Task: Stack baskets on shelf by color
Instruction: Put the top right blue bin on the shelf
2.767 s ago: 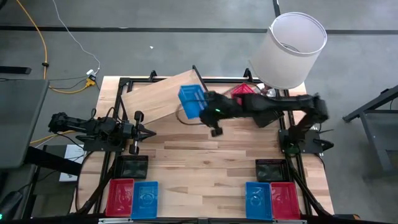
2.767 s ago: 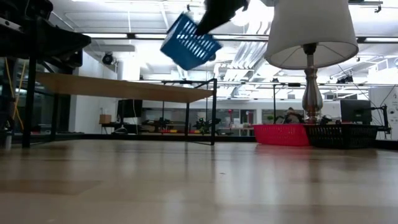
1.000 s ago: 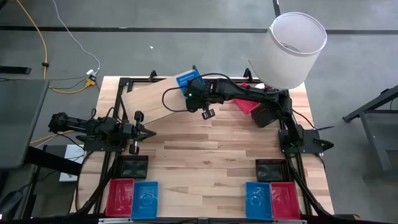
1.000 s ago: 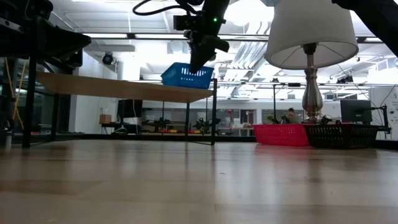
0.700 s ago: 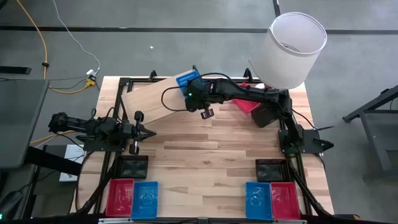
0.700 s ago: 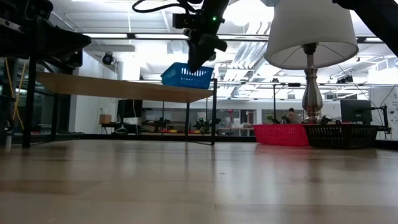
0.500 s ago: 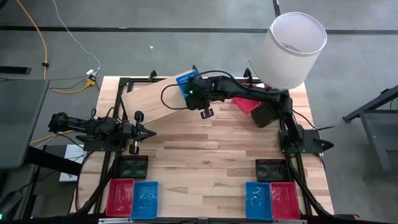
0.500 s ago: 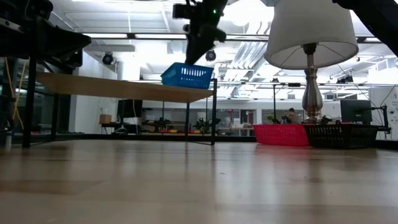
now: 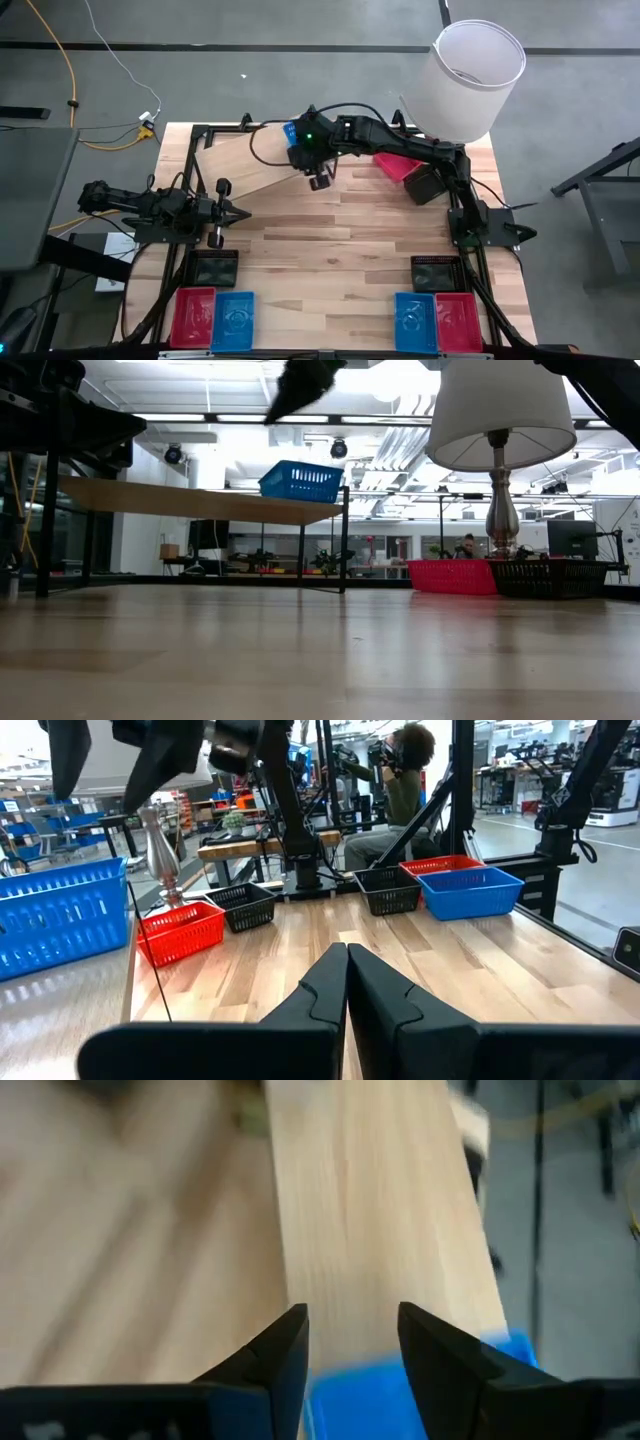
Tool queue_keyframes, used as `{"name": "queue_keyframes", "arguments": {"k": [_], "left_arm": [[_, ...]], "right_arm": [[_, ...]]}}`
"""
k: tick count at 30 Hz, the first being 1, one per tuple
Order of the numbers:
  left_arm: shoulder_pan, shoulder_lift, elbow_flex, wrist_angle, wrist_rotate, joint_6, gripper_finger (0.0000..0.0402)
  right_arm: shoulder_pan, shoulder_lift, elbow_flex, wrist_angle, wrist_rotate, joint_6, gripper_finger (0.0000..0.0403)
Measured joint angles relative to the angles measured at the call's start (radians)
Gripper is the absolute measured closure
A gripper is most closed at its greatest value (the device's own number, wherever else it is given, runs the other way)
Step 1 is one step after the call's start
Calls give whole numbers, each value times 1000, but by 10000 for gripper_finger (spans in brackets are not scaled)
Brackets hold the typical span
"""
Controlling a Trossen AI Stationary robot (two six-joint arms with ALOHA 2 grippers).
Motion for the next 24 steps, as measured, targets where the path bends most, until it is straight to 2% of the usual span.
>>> {"name": "queue_keyframes", "arguments": {"k": [2,4,9,11,14,21,24], "left_arm": [[0,0,0,0,0,1,398],[0,0,0,0,0,0,398],[0,0,0,0,0,1,398],[0,0,0,0,0,0,398],[0,0,0,1,-1,1,398],[0,1,0,0,0,1,398],[0,1,0,0,0,0,398]], "right_arm": [[-9,1,-9,51,-52,4,268],[-22,1,-19,116,-55,13,285],[-56,18,-33,236,-56,67,374],[-65,41,-35,278,-60,83,394],[-75,76,-36,303,-60,85,386],[-98,130,-34,307,36,69,398],[-109,131,-35,298,37,70,402]]}}
